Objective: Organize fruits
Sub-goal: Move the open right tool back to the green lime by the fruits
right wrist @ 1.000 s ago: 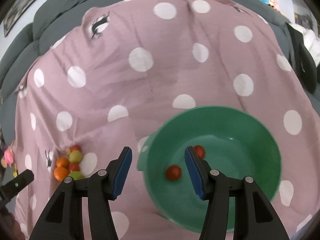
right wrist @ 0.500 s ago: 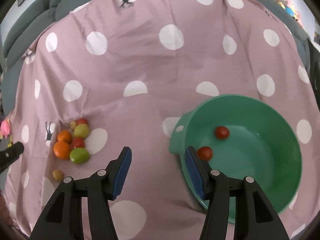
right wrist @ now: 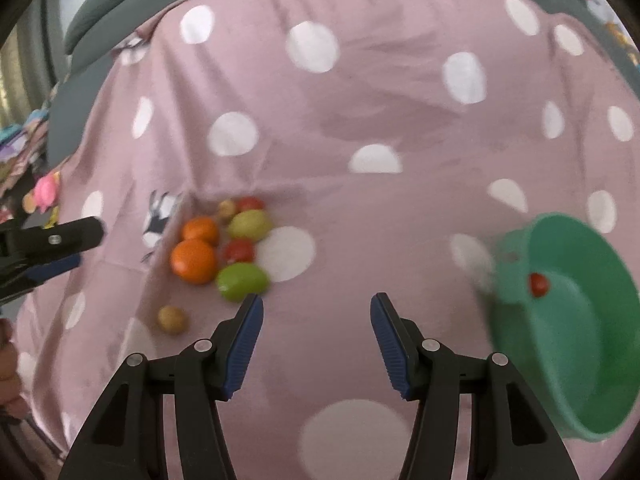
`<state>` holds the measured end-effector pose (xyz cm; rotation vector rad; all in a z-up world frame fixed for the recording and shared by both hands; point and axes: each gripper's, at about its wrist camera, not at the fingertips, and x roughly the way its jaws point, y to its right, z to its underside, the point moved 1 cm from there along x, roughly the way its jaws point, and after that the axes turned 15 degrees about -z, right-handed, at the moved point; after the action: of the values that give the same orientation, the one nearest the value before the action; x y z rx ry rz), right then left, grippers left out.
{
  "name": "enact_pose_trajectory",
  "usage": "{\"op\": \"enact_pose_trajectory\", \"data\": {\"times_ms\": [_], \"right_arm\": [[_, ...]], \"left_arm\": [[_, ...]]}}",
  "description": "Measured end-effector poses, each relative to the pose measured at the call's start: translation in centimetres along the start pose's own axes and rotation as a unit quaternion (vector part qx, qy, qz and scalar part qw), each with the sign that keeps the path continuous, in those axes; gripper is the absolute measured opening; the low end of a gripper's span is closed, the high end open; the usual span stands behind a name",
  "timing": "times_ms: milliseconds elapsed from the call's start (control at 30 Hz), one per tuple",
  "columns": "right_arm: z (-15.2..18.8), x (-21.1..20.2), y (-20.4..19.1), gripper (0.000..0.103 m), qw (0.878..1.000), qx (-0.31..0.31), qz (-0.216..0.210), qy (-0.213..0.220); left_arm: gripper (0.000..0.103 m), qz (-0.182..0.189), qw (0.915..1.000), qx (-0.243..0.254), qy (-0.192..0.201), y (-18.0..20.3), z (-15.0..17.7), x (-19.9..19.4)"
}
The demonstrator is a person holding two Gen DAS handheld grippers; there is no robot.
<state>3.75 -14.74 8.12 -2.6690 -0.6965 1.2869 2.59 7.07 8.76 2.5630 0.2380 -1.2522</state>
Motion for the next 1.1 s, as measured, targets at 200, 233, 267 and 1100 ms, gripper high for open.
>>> {"op": "enact_pose_trajectory", "data": {"times_ms": [200,233,267,1100], "right_arm": [[0.4,1.4,-0.7,0.056,1.000,0.001,0.000,-0.025],[0.4,1.7,-0.8,0.056,1.000,0.001,0.001,-0.031],[0.4,1.9,-0.8,0.056,0.999,0.001,0.000,-0.035],[-2.3,8.7,-2.0,0.056,0.994,0.000,-0.028,-0.105]], "left_arm": [[0.076,-0.002,0.9999,-0.005,-0.010,0.3,-0.6,1.8],[0.076,-0.002,0.9999,0.001,-0.012,0.5,-0.6,2.0],[0.076,-0.004,0.9999,0.005,-0.010,0.6,-0.6,2.1],[0.075,-0.098,0.9952,-0.006,-0.006,-1.5,-1.5,3.7]]}}
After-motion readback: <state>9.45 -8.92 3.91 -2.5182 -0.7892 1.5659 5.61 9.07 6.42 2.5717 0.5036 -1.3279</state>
